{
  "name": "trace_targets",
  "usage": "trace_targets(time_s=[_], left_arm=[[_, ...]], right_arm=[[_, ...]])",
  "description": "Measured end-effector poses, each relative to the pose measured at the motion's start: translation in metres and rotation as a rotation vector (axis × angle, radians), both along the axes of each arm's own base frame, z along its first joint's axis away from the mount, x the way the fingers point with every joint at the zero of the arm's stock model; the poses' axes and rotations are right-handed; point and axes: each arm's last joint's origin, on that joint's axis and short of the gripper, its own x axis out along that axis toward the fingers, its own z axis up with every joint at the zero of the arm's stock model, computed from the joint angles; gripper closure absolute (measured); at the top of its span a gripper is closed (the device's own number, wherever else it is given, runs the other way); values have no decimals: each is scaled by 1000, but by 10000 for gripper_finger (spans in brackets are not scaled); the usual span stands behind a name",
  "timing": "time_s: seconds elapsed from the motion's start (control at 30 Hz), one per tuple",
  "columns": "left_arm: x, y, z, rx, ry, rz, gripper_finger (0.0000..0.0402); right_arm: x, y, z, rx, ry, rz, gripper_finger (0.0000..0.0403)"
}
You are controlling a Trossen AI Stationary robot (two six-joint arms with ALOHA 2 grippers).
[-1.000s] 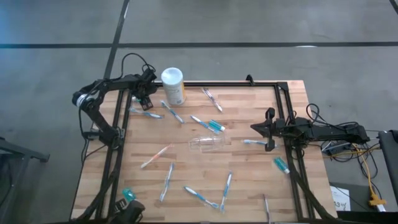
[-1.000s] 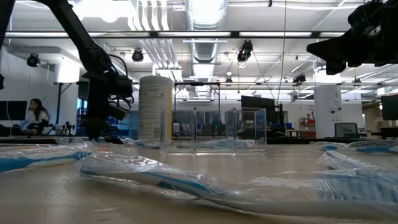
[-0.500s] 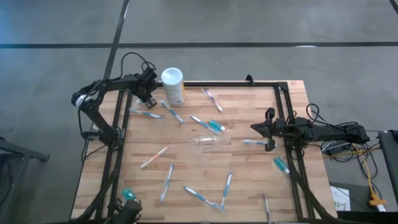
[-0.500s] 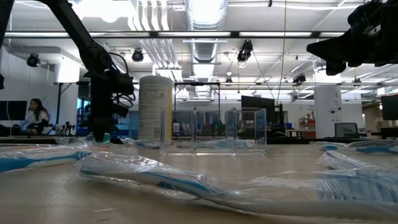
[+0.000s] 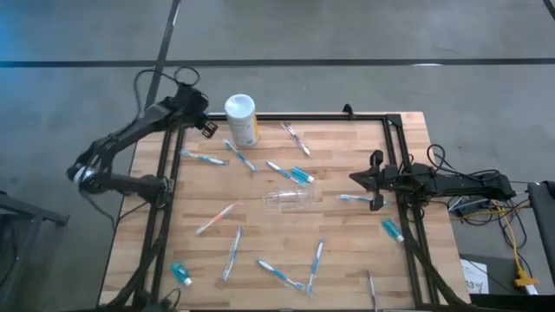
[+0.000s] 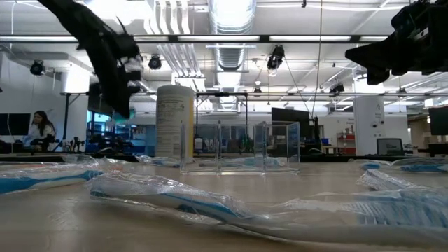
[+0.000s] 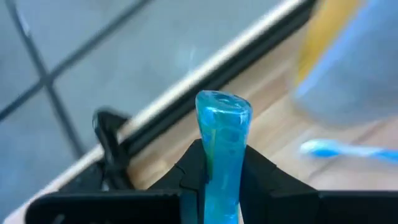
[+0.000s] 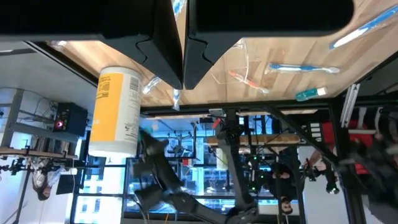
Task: Pick & Place toothbrushing station
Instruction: Put the blue mouthwash into the transparent organizer
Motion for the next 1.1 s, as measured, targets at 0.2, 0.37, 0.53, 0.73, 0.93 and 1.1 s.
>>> trace_targets(time_s=[0.2,0.37,0.53,0.73,0.93,1.1], left_arm=[[-10,-49,57,164,-266,-129,344],[-13,-88,94,246,-475,-288,344],[-3,-122,117,286,-649,-489,344],[20,-154,137,330,-843,-668,344],[58,-180,141,363,-925,-807,344],[90,-190,145,426,-993,-862,344]], right_arm=[[1,0,-1,56,6,11,390],[3,0,-2,64,15,18,390],[5,3,5,84,-53,109,390],[11,4,16,110,-139,137,386],[28,2,39,126,-95,96,333],[53,3,67,51,-57,86,261]])
